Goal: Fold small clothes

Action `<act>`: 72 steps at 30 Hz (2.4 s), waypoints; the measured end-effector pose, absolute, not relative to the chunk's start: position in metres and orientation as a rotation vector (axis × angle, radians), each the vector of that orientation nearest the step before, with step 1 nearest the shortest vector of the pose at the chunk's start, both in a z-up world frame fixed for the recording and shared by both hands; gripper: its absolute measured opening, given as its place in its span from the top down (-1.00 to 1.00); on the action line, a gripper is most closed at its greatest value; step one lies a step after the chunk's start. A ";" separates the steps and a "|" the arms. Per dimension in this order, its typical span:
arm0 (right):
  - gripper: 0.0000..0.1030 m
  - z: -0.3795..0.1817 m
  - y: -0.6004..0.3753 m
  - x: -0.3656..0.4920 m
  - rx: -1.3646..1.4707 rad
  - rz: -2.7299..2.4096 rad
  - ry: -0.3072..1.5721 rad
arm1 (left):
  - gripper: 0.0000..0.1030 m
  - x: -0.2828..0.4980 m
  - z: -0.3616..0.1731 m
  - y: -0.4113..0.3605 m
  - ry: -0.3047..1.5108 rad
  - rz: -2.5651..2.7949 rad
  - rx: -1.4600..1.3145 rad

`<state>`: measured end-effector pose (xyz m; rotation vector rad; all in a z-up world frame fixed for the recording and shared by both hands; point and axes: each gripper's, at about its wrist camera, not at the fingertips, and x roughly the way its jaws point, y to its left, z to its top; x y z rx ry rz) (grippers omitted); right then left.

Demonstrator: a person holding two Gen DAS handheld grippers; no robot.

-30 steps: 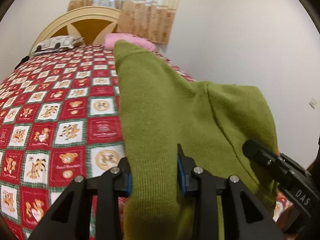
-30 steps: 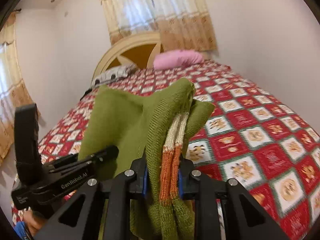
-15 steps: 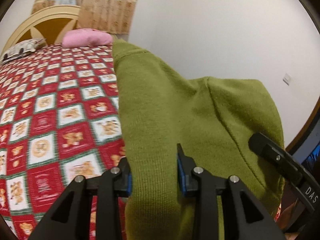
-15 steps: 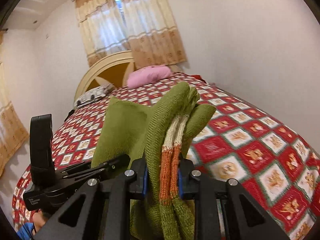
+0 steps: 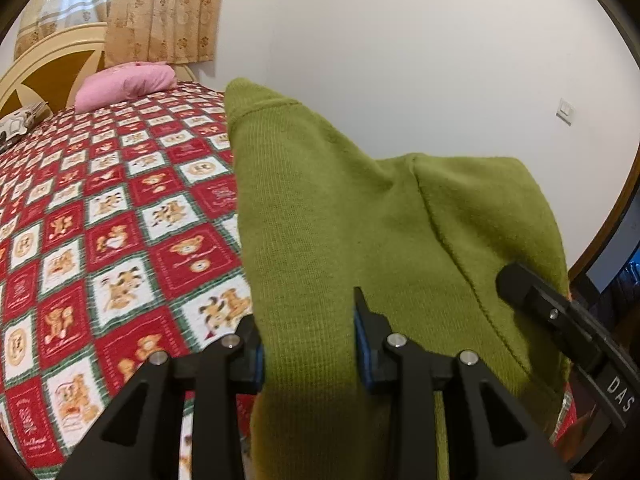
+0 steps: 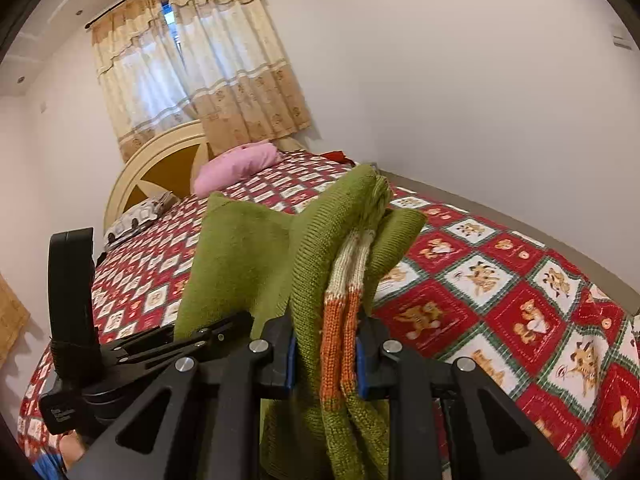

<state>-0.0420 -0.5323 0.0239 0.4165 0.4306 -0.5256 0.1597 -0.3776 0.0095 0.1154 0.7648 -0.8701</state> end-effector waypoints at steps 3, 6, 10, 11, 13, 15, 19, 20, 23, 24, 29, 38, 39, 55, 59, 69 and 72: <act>0.57 0.016 -0.547 -0.041 0.432 -0.539 0.424 | 0.33 0.164 0.006 -0.393 0.766 -0.867 0.132; 0.57 0.002 -0.565 -0.038 0.458 -0.565 0.426 | 0.33 0.167 -0.001 -0.410 0.770 -0.859 0.155; 0.57 -0.017 -0.586 -0.029 0.473 -0.590 0.467 | 0.33 0.169 -0.012 -0.428 0.768 -0.836 0.185; 0.57 -0.022 -0.590 -0.025 0.473 -0.594 0.485 | 0.33 0.170 -0.017 -0.433 0.769 -0.824 0.198; 0.57 -0.034 -0.601 -0.019 0.481 -0.604 0.516 | 0.33 0.174 -0.024 -0.438 0.773 -0.810 0.207; 0.57 -0.043 -0.608 -0.016 0.490 -0.612 0.535 | 0.33 0.178 -0.031 -0.441 0.782 -0.800 0.209; 0.57 -0.061 -0.619 -0.012 0.511 -0.625 0.569 | 0.30 0.183 -0.039 -0.447 0.795 -0.789 0.223; 0.57 -0.063 -0.620 -0.012 0.516 -0.625 0.573 | 0.30 0.183 -0.041 -0.447 0.799 -0.786 0.226; 0.57 -0.070 -0.624 -0.010 0.525 -0.626 0.592 | 0.26 0.185 -0.046 -0.450 0.809 -0.777 0.232; 0.56 -0.071 -0.625 -0.010 0.534 -0.625 0.595 | 0.20 0.185 -0.047 -0.451 0.813 -0.772 0.236; -0.13 -0.077 -0.636 -0.014 0.594 -0.657 0.626 | -0.45 0.192 -0.049 -0.445 0.825 -0.698 0.243; -0.46 -0.067 -0.620 -0.085 0.836 -0.526 0.531 | -0.70 0.169 -0.039 -0.377 0.831 -0.799 0.162; -0.46 -0.068 -0.613 -0.088 0.828 -0.516 0.538 | -0.70 0.167 -0.041 -0.372 0.840 -0.804 0.146; 0.14 -0.077 -0.544 -0.063 0.507 -0.531 0.745 | -0.25 0.130 -0.066 -0.371 0.936 -0.845 0.138; 0.43 -0.078 -0.544 -0.067 0.531 -0.528 0.733 | -0.08 0.122 -0.064 -0.375 0.914 -0.834 0.163; 0.66 -0.054 -0.533 -0.080 0.677 -0.417 0.649 | 0.48 0.115 -0.039 -0.369 0.919 -0.843 0.173; 0.66 -0.054 -0.528 -0.083 0.648 -0.425 0.676 | 0.48 0.109 -0.039 -0.368 0.917 -0.840 0.200</act>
